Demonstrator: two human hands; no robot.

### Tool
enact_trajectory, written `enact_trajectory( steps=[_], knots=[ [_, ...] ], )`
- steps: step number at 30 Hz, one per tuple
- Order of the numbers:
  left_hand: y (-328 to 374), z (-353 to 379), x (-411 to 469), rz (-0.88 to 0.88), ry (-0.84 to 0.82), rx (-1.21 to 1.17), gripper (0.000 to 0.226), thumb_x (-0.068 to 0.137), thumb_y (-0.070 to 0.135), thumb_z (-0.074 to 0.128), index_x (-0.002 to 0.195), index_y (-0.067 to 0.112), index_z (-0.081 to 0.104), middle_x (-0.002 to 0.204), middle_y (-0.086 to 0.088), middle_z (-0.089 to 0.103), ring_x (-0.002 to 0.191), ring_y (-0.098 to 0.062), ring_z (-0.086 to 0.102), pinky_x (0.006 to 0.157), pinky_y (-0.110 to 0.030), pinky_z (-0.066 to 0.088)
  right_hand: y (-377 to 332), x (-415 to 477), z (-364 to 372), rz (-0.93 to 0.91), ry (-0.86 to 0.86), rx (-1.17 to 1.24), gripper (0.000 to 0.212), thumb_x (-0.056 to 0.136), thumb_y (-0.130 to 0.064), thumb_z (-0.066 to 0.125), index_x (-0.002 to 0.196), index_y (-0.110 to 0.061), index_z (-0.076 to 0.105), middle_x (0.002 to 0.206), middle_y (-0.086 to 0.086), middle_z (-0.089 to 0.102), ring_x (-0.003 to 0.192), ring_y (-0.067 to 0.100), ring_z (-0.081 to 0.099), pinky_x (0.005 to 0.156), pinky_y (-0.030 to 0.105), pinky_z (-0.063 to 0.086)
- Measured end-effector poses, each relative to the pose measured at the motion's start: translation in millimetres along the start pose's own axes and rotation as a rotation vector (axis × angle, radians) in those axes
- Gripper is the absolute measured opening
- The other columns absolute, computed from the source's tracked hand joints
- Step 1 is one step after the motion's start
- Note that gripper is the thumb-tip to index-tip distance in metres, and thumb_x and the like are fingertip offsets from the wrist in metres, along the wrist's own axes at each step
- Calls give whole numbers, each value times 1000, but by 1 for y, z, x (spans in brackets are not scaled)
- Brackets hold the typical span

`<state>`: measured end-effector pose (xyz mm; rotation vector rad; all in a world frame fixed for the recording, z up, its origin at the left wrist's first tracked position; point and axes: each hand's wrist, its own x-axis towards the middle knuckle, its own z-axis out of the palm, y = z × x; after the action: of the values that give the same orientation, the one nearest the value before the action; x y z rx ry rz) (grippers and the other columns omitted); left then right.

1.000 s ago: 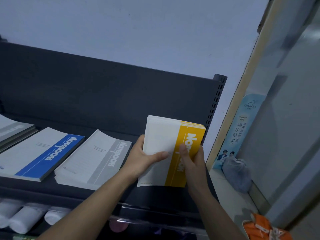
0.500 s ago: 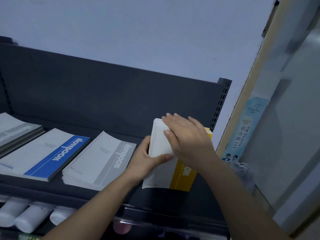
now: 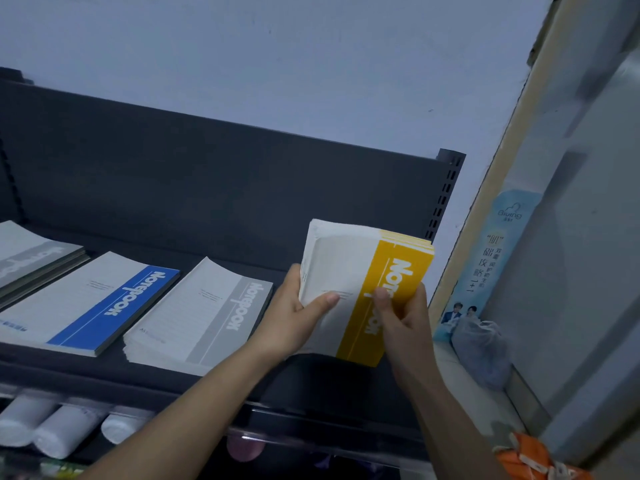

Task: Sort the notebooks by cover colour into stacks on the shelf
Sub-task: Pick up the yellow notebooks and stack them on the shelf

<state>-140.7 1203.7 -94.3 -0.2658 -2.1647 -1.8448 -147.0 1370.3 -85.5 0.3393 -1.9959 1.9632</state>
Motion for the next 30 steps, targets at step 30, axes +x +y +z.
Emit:
enact_trajectory(
  steps=[30],
  knots=[
    [-14, 1, 4, -433, -121, 576, 93, 92, 37, 60, 153, 11, -4, 147, -7, 42, 126, -25, 49, 85, -28, 39, 41, -3, -4, 403, -147, -520, 26, 92, -39, 58, 104, -17, 57, 105, 1, 64, 97, 21, 63, 88, 44, 53]
  ],
)
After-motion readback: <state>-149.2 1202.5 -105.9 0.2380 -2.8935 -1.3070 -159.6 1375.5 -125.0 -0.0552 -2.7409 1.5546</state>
